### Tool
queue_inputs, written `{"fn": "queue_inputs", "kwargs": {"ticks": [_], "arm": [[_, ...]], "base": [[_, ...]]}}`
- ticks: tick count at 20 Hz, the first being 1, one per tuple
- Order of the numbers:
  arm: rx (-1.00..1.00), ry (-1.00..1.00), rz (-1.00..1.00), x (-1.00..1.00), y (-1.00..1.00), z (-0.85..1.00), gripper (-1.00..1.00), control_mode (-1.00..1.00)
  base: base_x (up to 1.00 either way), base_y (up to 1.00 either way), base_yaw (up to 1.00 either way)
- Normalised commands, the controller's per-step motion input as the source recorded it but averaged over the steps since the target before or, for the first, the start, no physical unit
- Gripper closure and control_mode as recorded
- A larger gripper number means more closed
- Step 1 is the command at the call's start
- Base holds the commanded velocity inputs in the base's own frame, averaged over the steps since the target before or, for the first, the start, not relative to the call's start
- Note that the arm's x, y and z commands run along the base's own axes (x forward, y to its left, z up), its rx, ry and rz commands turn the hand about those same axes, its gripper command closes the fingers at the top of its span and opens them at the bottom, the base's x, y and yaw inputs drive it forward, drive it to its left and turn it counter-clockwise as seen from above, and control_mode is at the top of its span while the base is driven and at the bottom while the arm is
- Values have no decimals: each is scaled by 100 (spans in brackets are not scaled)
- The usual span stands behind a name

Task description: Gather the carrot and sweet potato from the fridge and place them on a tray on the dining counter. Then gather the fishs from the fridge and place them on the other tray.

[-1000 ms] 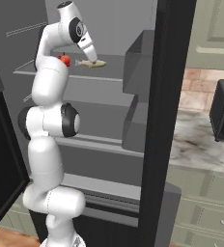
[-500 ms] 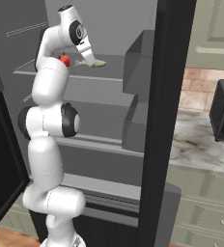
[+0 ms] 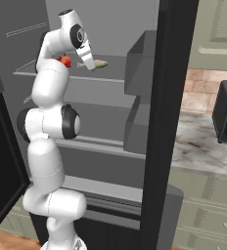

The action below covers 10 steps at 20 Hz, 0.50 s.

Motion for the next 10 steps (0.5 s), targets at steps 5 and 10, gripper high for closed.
{"fn": "queue_inputs", "kwargs": {"ticks": [5, 10], "arm": [[0, 4, -2, 0, 20, -31, 100, -100], [0, -3, 0, -7, 0, -12, 100, -100]], "base": [[0, 0, 0], [0, 0, 0]]}}
